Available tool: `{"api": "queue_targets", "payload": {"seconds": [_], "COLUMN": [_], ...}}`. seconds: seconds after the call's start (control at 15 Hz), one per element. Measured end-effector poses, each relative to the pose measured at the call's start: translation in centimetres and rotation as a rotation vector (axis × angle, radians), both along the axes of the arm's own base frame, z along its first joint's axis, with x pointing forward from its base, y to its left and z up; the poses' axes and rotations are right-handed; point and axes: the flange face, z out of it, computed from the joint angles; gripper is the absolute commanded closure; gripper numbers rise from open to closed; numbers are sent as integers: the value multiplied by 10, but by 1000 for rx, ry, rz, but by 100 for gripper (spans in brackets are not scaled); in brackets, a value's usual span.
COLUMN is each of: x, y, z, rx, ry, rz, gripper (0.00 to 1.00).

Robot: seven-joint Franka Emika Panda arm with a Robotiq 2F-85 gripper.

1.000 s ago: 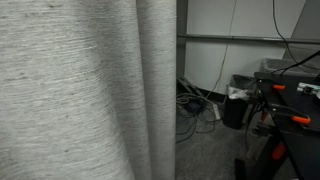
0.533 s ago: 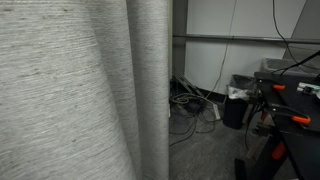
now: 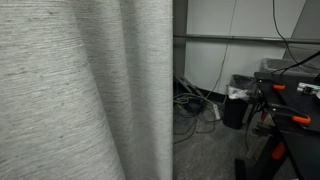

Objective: Open the curtain to the left then close it to the right

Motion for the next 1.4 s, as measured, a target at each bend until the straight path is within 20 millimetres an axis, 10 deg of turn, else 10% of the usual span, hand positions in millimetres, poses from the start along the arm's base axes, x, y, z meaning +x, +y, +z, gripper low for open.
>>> {"api": "queue_targets", "payload": {"seconds": [0.8, 1.4], "x": [71, 142], "y": [-19, -2], "z": [-7, -49], "rx": [185, 245], "ry": [-234, -231], "rz": [402, 520], "gripper": [0, 0]}}
